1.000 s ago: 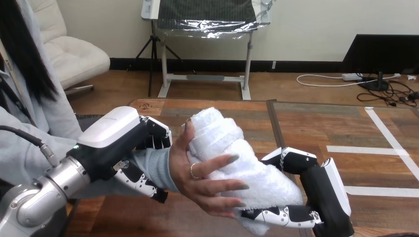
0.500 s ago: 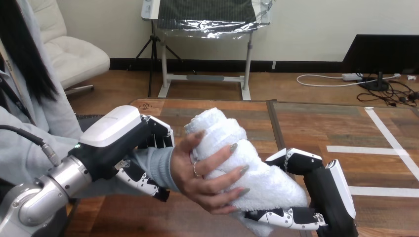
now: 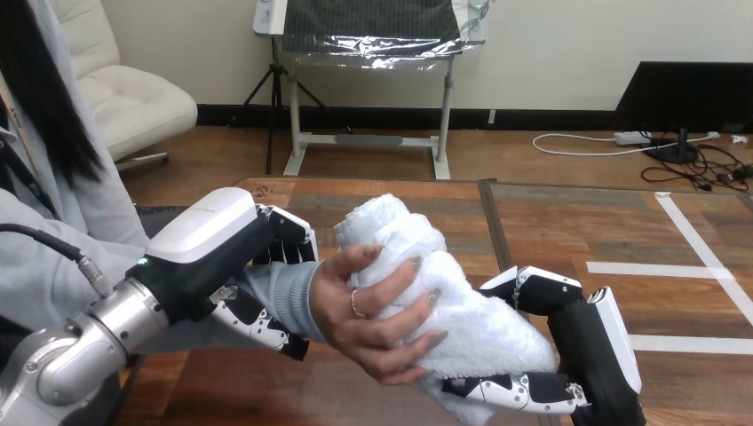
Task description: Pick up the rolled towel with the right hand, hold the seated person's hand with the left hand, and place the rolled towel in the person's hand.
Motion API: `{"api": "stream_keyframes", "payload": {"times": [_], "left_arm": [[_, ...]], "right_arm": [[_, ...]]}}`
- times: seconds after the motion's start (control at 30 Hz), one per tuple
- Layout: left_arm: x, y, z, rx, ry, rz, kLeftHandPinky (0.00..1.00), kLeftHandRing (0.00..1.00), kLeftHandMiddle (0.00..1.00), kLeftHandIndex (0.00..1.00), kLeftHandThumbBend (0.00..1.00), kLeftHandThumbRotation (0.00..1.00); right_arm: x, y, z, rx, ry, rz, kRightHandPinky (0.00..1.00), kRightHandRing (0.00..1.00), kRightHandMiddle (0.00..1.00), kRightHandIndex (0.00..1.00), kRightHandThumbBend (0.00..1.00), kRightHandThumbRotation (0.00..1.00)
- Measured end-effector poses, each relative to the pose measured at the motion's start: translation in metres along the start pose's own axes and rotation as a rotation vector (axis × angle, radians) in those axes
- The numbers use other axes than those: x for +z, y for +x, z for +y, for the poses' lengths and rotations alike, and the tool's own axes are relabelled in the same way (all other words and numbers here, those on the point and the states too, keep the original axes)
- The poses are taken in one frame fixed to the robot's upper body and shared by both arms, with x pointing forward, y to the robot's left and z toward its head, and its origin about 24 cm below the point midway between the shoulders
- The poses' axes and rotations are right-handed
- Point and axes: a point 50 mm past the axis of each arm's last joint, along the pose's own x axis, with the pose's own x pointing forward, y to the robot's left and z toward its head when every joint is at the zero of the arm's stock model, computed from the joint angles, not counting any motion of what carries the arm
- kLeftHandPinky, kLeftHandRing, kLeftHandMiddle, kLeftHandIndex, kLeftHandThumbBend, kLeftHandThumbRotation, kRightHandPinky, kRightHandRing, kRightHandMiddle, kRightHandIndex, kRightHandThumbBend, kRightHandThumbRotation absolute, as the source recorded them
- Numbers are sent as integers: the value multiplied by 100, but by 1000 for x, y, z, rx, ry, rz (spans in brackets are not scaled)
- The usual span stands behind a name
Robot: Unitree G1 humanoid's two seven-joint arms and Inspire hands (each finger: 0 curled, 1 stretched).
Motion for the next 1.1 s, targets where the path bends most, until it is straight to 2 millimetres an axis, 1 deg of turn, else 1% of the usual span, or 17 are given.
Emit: {"api": "stream_keyframes", "payload": {"times": [0.27,0.67,0.77,0.87,0.93,0.97,1.1], "left_arm": [[1,0,0,6,3,-7,34,38,41,43,96,1],[3,2,-2,19,6,-29,39,42,46,49,96,8],[4,2,-3,19,3,-31,40,44,47,50,95,10],[4,3,-4,17,1,-33,42,46,50,53,95,12],[4,3,-4,15,0,-34,45,49,53,55,96,14],[4,3,-4,13,-1,-34,46,50,53,56,96,14],[4,3,-4,5,-2,-33,50,55,59,61,98,18]], "right_arm": [[0,0,0,2,3,0,22,28,40,44,85,8],[-2,0,1,1,12,19,25,31,39,43,86,9],[-3,1,2,3,17,31,27,33,41,44,87,8],[-4,1,2,7,25,43,32,37,44,47,88,8],[-5,1,3,12,31,52,38,42,48,51,89,10],[-6,1,3,17,34,58,39,44,49,51,90,10],[-8,1,4,36,40,78,48,51,54,57,92,18]]}}
